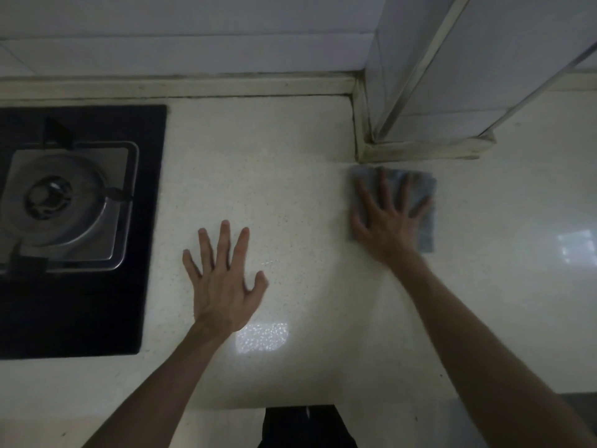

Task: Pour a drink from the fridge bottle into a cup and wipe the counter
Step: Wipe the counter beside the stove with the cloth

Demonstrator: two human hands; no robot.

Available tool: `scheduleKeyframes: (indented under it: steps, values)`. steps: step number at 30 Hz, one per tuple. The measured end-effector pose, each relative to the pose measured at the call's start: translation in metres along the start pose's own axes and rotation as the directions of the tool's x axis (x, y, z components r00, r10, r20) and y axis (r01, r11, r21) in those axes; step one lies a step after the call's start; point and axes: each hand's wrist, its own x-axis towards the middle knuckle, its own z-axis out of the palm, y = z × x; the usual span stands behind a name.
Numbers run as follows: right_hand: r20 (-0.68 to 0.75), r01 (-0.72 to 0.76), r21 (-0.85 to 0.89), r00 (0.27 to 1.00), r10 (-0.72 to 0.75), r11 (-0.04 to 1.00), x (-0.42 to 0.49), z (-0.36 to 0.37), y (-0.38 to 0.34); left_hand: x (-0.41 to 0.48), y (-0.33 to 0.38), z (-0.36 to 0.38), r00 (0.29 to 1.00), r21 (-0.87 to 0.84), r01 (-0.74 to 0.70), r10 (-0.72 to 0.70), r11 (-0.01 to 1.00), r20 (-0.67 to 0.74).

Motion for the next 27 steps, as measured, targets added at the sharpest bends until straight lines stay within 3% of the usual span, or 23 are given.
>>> scheduleKeyframes:
  steps: [4, 7, 14, 19, 27]
  values:
    - [-0.057, 0.245, -0.037, 0.968, -0.246, 0.969, -0.047, 0.030, -0.083, 0.000, 0.000, 0.000, 1.000, -0.014, -0.002, 0.002, 1.000, -0.002]
    - [-0.050, 0.356, -0.030, 0.933, -0.357, 0.934, -0.098, 0.047, -0.101, 0.001, -0.001, 0.001, 1.000, -0.003, 0.000, 0.000, 1.000, 0.002]
    - [-0.026, 0.262, -0.019, 0.965, -0.262, 0.965, -0.157, 0.044, -0.017, 0.000, -0.001, 0.001, 1.000, -0.007, -0.007, 0.007, 1.000, -0.018]
    - [-0.044, 0.100, 0.032, 0.994, -0.098, 0.995, -0.099, 0.034, -0.017, 0.000, 0.001, 0.001, 1.000, -0.012, -0.002, 0.002, 1.000, -0.012]
    - [-0.045, 0.380, -0.059, 0.923, -0.382, 0.923, -0.060, 0.045, -0.119, 0.001, -0.002, 0.002, 1.000, -0.015, -0.014, 0.013, 1.000, -0.017]
